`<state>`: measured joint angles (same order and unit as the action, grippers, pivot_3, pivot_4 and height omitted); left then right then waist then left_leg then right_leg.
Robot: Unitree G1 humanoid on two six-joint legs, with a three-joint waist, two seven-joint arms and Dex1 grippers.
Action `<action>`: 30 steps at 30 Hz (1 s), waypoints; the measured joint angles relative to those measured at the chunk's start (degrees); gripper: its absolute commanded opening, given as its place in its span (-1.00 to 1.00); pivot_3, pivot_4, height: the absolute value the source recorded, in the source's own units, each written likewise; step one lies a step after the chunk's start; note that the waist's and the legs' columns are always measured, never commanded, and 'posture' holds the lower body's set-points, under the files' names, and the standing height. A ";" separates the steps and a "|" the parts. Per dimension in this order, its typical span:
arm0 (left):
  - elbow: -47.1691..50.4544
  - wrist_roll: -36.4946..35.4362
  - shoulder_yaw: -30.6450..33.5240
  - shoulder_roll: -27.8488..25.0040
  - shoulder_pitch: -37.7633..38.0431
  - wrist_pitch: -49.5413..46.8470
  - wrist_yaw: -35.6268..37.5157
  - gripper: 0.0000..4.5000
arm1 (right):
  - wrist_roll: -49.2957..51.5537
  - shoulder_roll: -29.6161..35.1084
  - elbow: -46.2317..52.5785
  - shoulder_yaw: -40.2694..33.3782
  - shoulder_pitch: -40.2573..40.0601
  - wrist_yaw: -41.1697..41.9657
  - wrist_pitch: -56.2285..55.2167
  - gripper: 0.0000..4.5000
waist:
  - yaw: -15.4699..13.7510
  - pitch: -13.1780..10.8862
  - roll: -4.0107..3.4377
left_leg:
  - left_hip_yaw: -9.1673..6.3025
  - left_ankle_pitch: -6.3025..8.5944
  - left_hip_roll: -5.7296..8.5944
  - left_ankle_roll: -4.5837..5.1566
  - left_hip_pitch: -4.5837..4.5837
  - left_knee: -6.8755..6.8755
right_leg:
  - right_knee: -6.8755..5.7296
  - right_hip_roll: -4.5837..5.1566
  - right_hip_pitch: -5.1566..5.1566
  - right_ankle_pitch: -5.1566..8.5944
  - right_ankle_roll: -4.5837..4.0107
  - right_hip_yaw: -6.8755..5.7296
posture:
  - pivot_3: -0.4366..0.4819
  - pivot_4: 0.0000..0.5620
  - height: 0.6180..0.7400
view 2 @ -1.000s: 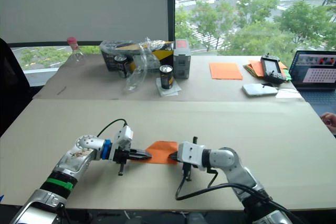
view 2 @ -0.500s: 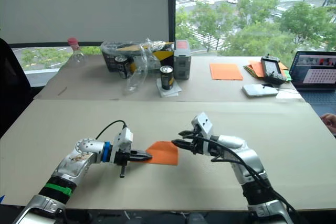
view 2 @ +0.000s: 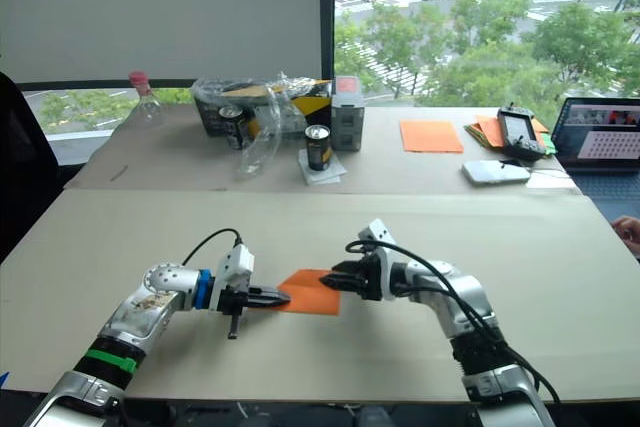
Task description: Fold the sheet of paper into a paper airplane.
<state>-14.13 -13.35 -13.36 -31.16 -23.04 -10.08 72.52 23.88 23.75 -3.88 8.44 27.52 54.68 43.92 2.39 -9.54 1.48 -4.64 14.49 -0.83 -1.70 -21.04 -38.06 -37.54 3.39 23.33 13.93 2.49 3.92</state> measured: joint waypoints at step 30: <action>-3.24 0.00 -0.35 0.47 -1.82 2.23 0.34 -1.00 | -4.57 5.52 7.55 2.41 -3.28 0.53 -9.90 -0.30 | -0.23 0.02 -0.03 | 0.00 0.00 0.00 0.00 0.00 0.00 | 0.02 0.01 -0.02 0.22 0.39 0.00 | -0.05 -0.47 0.67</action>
<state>-17.38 -13.35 -13.71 -30.70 -24.86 -7.85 72.86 19.31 29.27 3.67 10.85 24.24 55.21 34.02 2.16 -9.52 1.45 -4.65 14.49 -0.83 -1.70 -21.04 -38.06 -37.52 3.40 23.31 14.15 2.88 3.92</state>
